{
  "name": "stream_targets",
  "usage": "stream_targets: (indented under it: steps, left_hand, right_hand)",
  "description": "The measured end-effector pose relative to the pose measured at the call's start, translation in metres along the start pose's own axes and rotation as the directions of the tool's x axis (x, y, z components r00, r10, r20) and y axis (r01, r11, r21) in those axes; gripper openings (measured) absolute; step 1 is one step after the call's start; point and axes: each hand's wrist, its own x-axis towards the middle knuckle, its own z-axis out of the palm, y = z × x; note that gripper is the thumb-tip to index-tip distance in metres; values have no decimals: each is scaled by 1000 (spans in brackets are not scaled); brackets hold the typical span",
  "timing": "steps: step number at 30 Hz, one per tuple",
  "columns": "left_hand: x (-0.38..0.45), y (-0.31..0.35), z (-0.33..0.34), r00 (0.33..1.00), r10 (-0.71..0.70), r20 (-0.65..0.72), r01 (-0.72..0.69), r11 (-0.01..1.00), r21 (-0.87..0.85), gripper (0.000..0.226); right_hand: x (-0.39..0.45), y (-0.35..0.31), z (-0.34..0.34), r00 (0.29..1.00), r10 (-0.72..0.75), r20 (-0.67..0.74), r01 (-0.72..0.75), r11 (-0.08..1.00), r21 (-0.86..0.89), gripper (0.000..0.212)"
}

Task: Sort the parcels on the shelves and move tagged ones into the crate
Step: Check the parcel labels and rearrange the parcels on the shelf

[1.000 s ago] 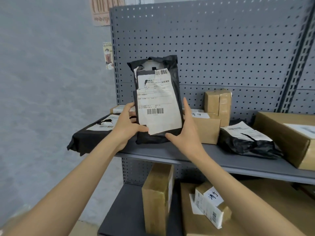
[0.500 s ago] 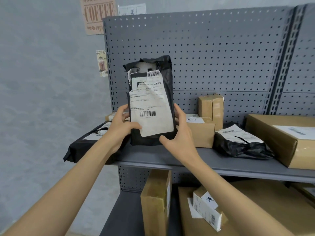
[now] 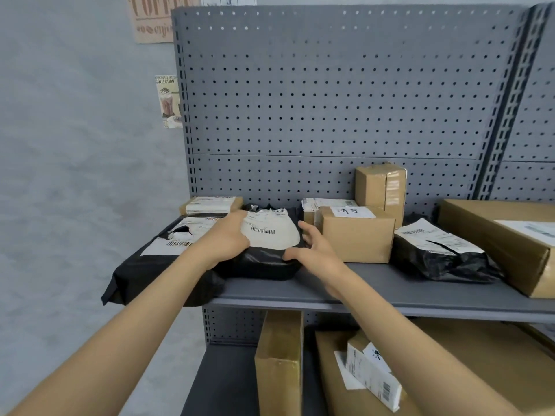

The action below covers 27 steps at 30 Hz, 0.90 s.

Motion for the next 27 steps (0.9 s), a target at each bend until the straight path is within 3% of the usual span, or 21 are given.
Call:
stream_targets:
  steps: [4,7,9,11,12,14,15,16,18,20,23,25,27]
  left_hand:
    - [12,-4,7,1000,-20,21,17,990,140,63]
    - [17,1,15,997,11,-82,5,982,188,67]
    - [23,10,20,988,53,-142,-25,982,187,67]
    - [29,23,26,988,83,-127,-66,989,133,62]
    - [31,31,30,991,88,-99,-81,994,76,59]
    - [35,45,40,994,102,-40,-105,993,-62,55]
    - [38,51,46,994,107,-10,-107,987,-118,55]
    - [40,56,53,994,106,25,-101,982,-160,56]
    - [45,64,67,991,100,86,-81,977,-199,58]
    - [51,69,78,989,100,109,-74,972,-223,59]
    - [57,78,89,993,39,115,-8,966,-259,60]
    - [60,82,93,991,-5,133,43,957,-288,45]
    - [60,86,96,985,-39,166,93,940,-328,31]
  right_hand:
    - [8,0,2,1000,-23,-21,22,998,-66,79]
    - [9,-1,3,995,-101,-22,94,972,-215,72]
    - [10,-5,-3,973,-205,-110,175,957,-233,62]
    - [9,-13,-17,893,-352,-281,295,929,-224,41]
    - [9,-16,-27,821,-429,-377,332,895,-296,33]
    - [12,-21,-51,656,-562,-505,232,786,-574,35]
    - [14,-21,-64,614,-588,-526,120,728,-675,42]
    - [16,-20,-77,635,-553,-539,2,699,-715,49]
    - [20,-19,-100,761,-347,-548,-184,694,-696,62]
    - [23,-15,-120,838,-162,-521,-284,685,-671,68]
    - [27,-10,-138,901,-35,-433,-261,754,-603,70]
    - [26,-9,-143,930,20,-368,-208,852,-481,66]
    - [22,-9,-145,948,28,-317,-151,916,-371,48]
